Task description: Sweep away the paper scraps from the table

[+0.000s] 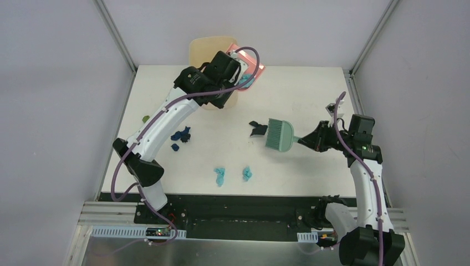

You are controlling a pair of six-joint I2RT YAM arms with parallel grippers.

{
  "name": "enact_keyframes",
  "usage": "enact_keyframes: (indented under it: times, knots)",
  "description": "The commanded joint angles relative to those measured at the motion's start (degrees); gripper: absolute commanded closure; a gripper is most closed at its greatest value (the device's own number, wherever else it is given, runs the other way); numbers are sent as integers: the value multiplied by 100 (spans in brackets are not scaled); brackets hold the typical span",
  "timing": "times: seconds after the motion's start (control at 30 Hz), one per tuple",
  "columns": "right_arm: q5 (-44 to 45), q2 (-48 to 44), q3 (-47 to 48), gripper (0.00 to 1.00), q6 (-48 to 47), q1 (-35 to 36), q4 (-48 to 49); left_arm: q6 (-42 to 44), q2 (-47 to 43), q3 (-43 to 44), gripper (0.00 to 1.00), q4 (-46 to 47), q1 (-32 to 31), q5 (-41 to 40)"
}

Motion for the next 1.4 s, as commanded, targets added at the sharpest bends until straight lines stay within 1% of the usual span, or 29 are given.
enact_keyframes:
  times: [0.0, 0.17, 0.27, 0.4, 0.57, 0.63, 0.73, 0.83, 0.93, 1.1, 1.2, 1.33, 1.37]
  knots:
    - [-1095, -115, -63, 100, 236, -34, 467, 86, 154, 571, 100, -170, 226, -415]
    - [-1525, 64, -93, 100, 255, -26, 512, 271, 333, 886, 100, -158, 625, -473]
    - [-1536, 45, -116, 100, 244, -26, 517, 399, 611, 1320, 100, -268, 798, -635]
    - [-1468, -39, -119, 100, 149, -21, 459, 460, 690, 1461, 100, -105, 1089, -844]
    - [-1301, -174, -117, 100, 6, -25, 334, 776, 898, 1567, 100, 76, 1372, -1318]
    - [-1257, -256, -116, 100, -26, -26, 315, 875, 943, 1564, 100, 127, 1520, -1332]
    - [-1179, -350, -121, 100, -102, -30, 254, 993, 894, 1525, 100, 212, 1729, -1379]
    - [-1152, -449, -116, 100, -149, -34, 216, 1328, 828, 1387, 100, 499, 1833, -1732]
    - [-1152, -510, -118, 100, -160, -34, 211, 1947, 823, 1077, 100, 1104, 1837, -2240]
    - [-1168, -538, -118, 100, -187, -98, 145, 3485, 876, 476, 100, 2651, 1822, -2880]
    - [-1219, -501, -117, 100, -194, -113, 138, 4162, 875, 115, 100, 3504, 1815, -3122]
    - [-1302, -476, -89, 100, -237, -113, 102, 5284, 793, -607, 98, 5015, 1779, -3322]
    - [-1316, -480, -83, 100, -245, -113, 92, 5587, 761, -829, 98, 5524, 1769, -3303]
